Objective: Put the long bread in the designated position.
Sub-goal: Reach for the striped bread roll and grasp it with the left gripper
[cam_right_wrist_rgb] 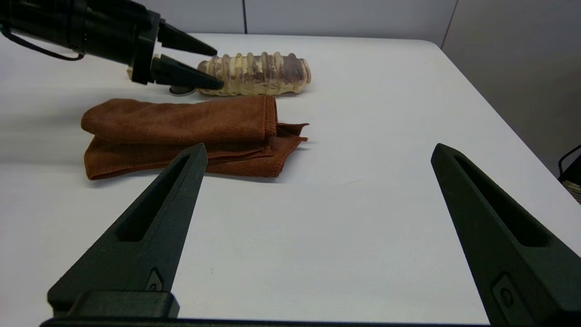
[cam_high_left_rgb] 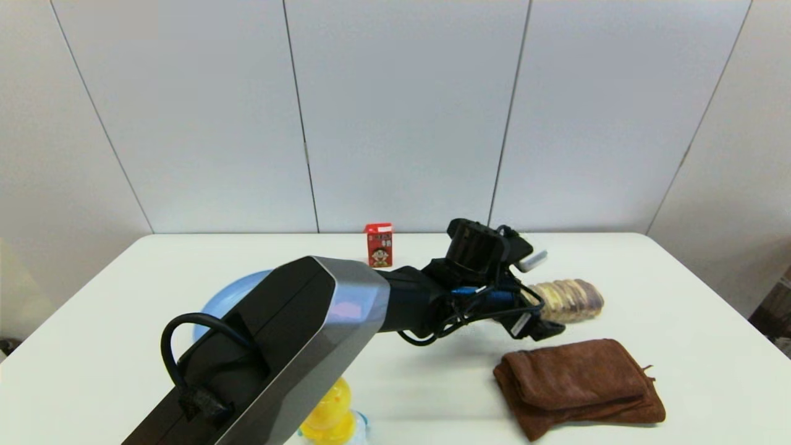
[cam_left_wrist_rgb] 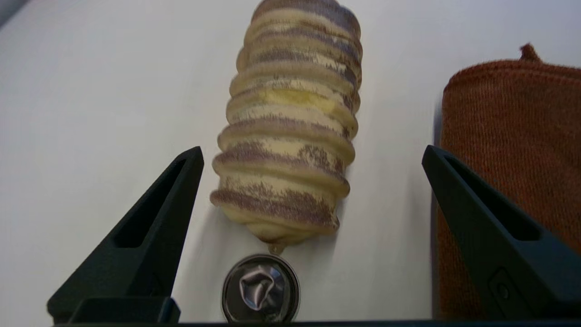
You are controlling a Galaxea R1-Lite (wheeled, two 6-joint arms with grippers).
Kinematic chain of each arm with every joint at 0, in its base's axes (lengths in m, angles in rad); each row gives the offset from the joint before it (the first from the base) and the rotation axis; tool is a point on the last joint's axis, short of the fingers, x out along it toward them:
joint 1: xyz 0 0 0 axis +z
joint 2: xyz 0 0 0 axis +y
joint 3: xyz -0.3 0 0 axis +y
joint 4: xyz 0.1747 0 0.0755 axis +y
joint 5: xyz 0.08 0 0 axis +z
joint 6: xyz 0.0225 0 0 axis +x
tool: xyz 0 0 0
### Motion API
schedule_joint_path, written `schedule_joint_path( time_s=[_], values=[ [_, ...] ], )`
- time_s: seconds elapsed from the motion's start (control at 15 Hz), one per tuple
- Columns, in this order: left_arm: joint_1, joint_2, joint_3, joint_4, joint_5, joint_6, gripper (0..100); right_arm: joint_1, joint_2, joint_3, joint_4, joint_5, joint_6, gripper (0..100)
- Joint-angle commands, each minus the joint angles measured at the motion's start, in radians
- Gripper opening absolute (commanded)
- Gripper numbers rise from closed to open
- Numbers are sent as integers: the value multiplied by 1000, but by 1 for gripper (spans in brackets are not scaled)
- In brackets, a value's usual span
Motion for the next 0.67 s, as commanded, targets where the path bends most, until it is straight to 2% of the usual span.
schedule_joint_path(
  time_s=[0.07,0.53,0.6,0.67],
  values=[
    [0,-1,0,5,-1,2,100,0,1,0,0,0,0,100],
    [0,5,-1,3,1,4,100,0,1,0,0,0,0,100],
    [0,3,-1,2,1,4,0,0,1,0,0,0,0,100],
    [0,3,-1,3,-1,2,0,0,1,0,0,0,0,100]
  ],
)
